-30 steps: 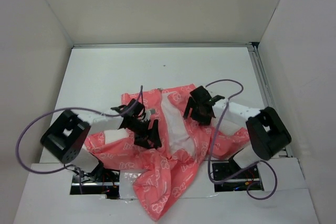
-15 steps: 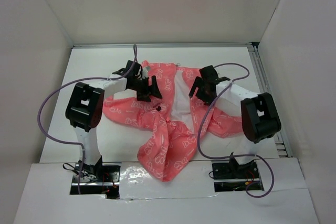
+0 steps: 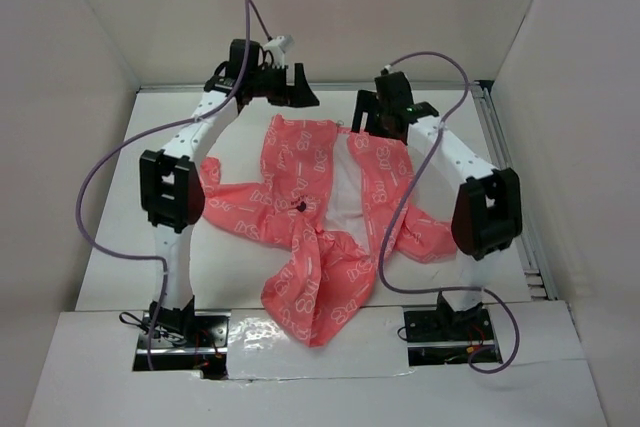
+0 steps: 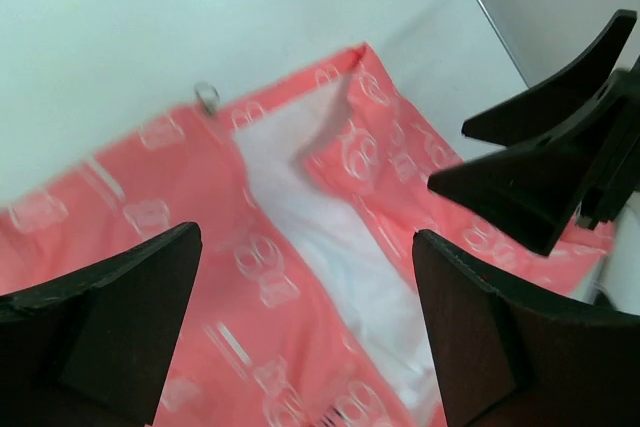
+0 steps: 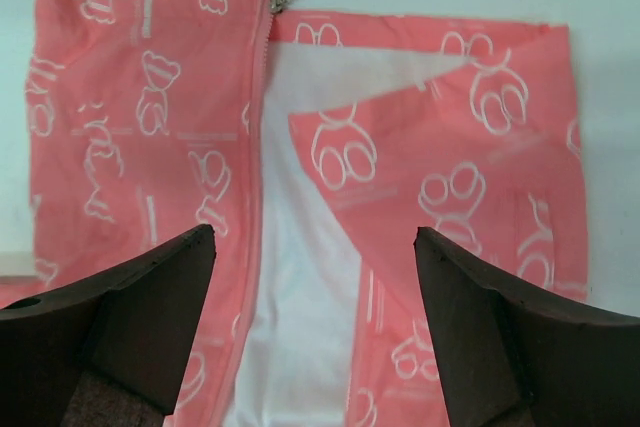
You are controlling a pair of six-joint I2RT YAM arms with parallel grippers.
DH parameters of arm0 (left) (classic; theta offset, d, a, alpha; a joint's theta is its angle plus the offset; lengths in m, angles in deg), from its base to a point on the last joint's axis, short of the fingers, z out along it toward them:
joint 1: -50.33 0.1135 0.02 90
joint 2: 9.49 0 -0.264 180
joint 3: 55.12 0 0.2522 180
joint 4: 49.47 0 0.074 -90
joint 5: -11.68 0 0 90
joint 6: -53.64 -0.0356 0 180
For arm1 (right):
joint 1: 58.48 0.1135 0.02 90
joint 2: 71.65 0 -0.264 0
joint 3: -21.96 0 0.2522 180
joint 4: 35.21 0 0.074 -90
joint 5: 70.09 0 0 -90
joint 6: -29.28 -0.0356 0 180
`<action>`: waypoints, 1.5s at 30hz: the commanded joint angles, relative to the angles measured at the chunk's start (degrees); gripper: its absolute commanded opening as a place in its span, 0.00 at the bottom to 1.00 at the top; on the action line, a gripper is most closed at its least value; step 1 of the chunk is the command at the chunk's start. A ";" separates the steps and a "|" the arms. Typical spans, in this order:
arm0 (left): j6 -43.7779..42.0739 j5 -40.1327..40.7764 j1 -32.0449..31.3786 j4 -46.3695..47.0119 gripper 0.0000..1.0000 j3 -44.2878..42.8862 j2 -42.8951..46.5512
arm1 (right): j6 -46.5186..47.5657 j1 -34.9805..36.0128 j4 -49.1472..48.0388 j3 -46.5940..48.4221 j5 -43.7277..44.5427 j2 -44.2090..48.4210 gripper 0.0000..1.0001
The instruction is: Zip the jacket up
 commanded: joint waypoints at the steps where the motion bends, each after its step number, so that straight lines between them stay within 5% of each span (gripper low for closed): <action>1: -6.28 -5.00 0.52 -3.48 0.99 -10.32 -11.71 | 6.58 -0.33 4.72 7.11 0.70 -7.70 0.87; 8: -6.46 -5.09 0.35 5.82 0.99 -20.28 -22.45 | 14.32 -1.12 12.10 23.54 -3.42 -21.22 0.84; 14: -5.05 -3.51 -0.79 11.20 0.99 -25.63 -30.45 | 13.80 -2.34 12.55 25.14 -5.44 -25.28 0.74; 20: -8.39 4.30 -4.13 15.68 0.99 -26.52 -33.54 | 13.10 -4.45 11.67 24.79 -11.07 -26.61 0.44; 24: -7.43 4.57 -4.49 17.61 0.97 -26.52 -34.77 | 12.66 -5.60 8.96 22.51 -13.27 -25.82 0.00; 28: -10.84 9.65 -6.33 16.65 0.95 -26.52 -36.35 | 11.95 -7.18 6.49 18.04 -18.45 -23.28 0.00; 33: -12.34 17.31 -8.18 13.85 0.80 -27.39 -36.09 | 11.16 -7.54 4.11 14.60 -21.97 -20.81 0.00; 38: -16.90 23.02 -10.37 9.89 0.81 -27.05 -36.18 | 10.46 -7.53 1.66 10.91 -22.85 -17.91 0.00; 45: -14.55 23.39 -10.29 9.88 0.25 -25.03 -32.06 | 9.14 -7.71 2.00 9.86 -22.59 -17.03 0.00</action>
